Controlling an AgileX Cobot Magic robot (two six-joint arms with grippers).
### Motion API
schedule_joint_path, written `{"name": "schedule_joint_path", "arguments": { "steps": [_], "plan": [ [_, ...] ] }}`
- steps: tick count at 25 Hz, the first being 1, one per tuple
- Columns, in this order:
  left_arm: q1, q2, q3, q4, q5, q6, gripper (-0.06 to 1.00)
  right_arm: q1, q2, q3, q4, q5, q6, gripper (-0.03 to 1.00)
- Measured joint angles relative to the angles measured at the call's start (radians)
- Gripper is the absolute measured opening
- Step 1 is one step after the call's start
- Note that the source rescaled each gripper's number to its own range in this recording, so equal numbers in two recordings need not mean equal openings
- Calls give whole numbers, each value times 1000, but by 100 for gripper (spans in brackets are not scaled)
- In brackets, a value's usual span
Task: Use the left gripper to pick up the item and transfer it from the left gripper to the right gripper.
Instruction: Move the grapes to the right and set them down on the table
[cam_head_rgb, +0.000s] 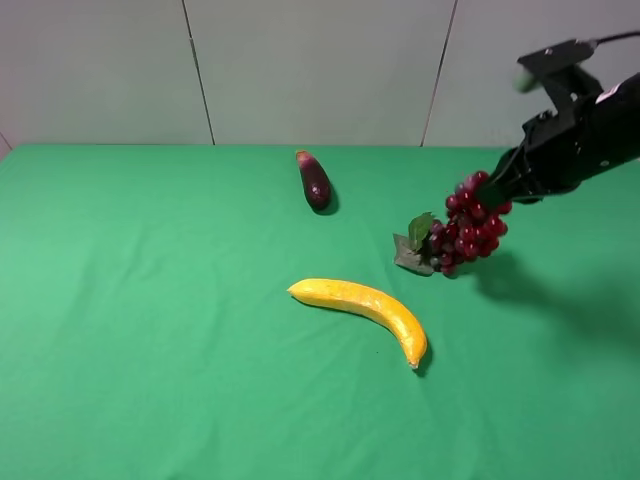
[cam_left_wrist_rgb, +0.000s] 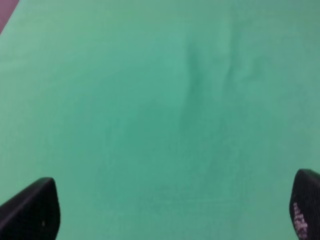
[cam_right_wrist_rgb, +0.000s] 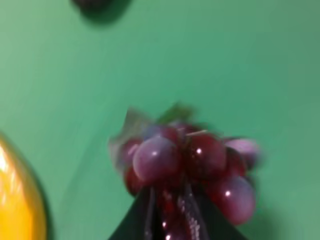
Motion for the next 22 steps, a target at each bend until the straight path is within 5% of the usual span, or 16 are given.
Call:
{"name": "schedule_joint_path", "arguments": {
  "steps": [8, 18, 20, 22],
  "plan": [
    [0, 0, 0, 0, 0, 0, 86, 0, 28, 0, -229, 127, 267, 0],
    [0, 0, 0, 0, 0, 0, 86, 0, 28, 0, -274, 235, 354, 3],
    [0, 0, 0, 0, 0, 0, 86, 0, 28, 0, -274, 251, 366, 25],
    [0, 0, 0, 0, 0, 0, 86, 0, 28, 0, -274, 256, 394, 64]
  ]
}}
